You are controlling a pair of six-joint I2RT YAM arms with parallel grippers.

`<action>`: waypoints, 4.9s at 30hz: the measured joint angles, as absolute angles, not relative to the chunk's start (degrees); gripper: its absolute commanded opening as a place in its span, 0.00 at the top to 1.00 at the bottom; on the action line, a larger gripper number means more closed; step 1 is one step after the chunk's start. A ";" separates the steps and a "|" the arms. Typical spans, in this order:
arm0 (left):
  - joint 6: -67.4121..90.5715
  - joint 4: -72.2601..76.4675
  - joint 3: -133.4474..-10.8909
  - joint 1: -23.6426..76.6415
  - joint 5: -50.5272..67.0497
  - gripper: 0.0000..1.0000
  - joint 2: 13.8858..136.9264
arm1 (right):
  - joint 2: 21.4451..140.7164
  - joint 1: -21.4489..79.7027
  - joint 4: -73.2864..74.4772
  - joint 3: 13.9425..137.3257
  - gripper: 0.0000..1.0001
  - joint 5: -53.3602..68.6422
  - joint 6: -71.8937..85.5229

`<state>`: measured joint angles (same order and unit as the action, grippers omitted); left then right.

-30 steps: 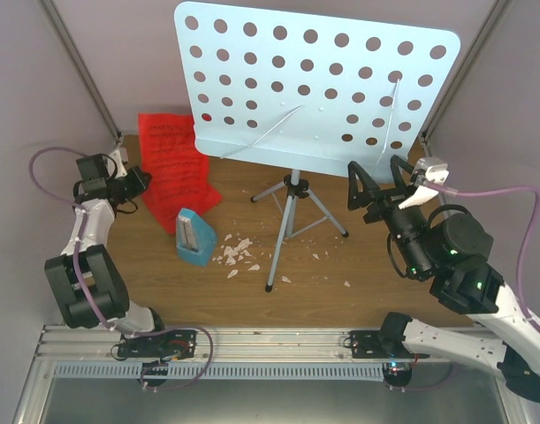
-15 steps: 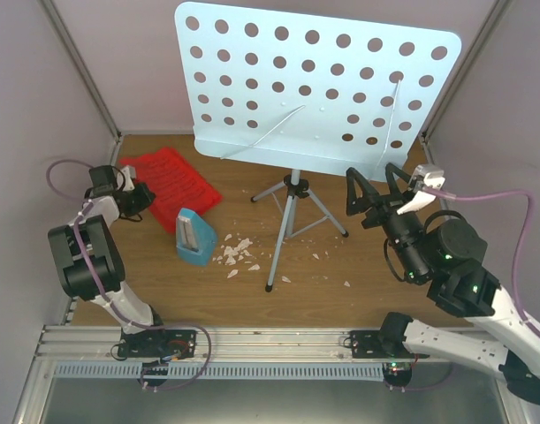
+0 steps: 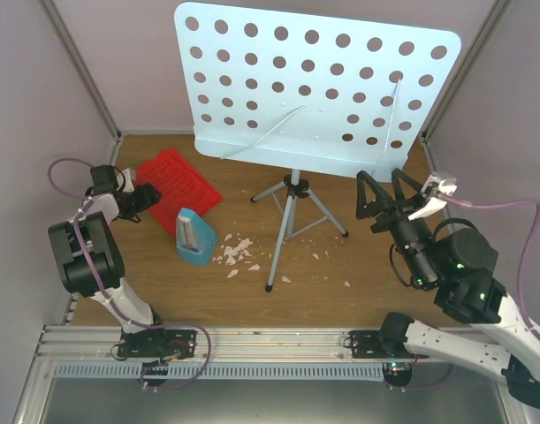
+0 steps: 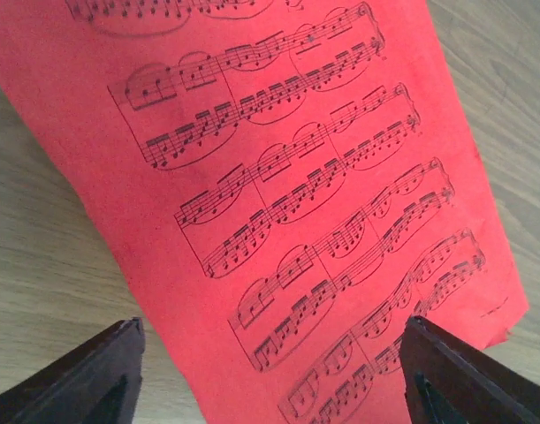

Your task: Pack up the instrument practice props

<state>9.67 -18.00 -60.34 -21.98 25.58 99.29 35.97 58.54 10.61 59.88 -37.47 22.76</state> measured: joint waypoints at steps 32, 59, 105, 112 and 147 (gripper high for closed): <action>12.75 2.28 -41.19 16.56 18.90 0.17 49.34 | 34.70 53.63 12.03 35.09 0.07 -21.61 36.95; 11.55 16.03 -38.39 40.36 28.88 0.31 67.42 | 51.75 33.98 -25.67 28.71 0.30 14.09 79.37; 3.81 8.23 -42.22 40.36 21.78 0.40 68.84 | 57.25 33.58 -26.85 30.68 0.66 12.27 78.59; 3.55 8.21 -42.22 40.38 21.71 0.41 68.84 | 54.37 33.41 -24.86 30.59 0.65 9.82 75.57; 2.33 7.84 -42.24 41.23 20.49 0.41 68.86 | 56.95 36.03 -14.81 36.95 0.94 5.15 44.12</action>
<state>2.33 7.84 -42.24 41.23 20.49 68.86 56.95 36.03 -14.81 36.95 5.15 44.12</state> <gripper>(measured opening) 0.593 0.128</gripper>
